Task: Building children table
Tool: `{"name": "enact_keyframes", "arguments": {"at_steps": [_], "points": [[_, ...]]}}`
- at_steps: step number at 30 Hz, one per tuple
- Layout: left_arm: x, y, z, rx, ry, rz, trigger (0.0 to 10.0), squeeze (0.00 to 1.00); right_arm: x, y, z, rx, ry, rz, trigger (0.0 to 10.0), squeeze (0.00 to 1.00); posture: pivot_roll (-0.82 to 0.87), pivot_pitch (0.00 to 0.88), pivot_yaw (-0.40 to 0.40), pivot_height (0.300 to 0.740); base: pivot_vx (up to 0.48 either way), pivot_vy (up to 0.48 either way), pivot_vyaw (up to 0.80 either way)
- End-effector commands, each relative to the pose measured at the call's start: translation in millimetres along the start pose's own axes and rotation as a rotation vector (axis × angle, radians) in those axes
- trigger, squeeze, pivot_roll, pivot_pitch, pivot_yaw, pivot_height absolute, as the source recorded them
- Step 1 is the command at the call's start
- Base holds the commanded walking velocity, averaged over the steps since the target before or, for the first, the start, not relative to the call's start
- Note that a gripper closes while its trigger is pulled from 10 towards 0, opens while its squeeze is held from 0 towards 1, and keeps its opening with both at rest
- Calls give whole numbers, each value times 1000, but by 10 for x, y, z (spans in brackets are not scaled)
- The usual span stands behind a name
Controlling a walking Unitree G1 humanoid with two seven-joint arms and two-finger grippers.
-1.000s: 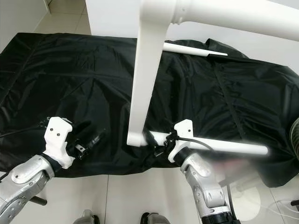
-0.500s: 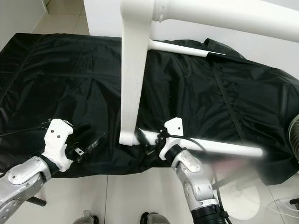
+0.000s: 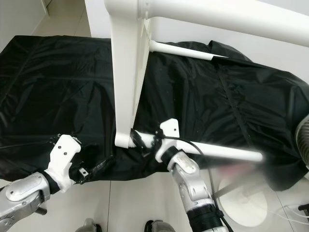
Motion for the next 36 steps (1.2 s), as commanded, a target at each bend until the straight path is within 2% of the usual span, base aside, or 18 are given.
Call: {"name": "enact_keyframes", "arguments": {"at_steps": [1,8,13,31,36], "points": [[-123,89,500,1,-449,74,10000,0,48,-68,-31,4,12,-18,10000,0,76,128,-45,740,0,0,0],[-117,84,489,-1,-439,66,10000,0,136,-88,-53,4,22,-18,10000,0,81,127,-47,740,0,0,0],[-107,71,481,1,-424,57,10000,0,262,-116,-110,9,39,-24,10000,0,88,121,-56,740,0,0,0],[-87,78,467,13,-405,53,10000,0,451,-203,-257,0,108,-42,10000,0,114,104,-74,740,0,0,0],[-85,62,405,25,-380,45,10000,0,516,-204,-294,2,115,-39,10000,0,117,103,-76,740,0,0,0]]}}
Point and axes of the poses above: a point about 5 cm out from each wrist's last joint towards the gripper, its own x axis pointing out of the wrist towards the gripper, its own y axis along the axis of the wrist's last joint, z = x × y, the point moved 6 cm from there along x, pointing out of the wrist towards the gripper, and after that the axes turned 11 degrees about x, right-handed, at the moved point
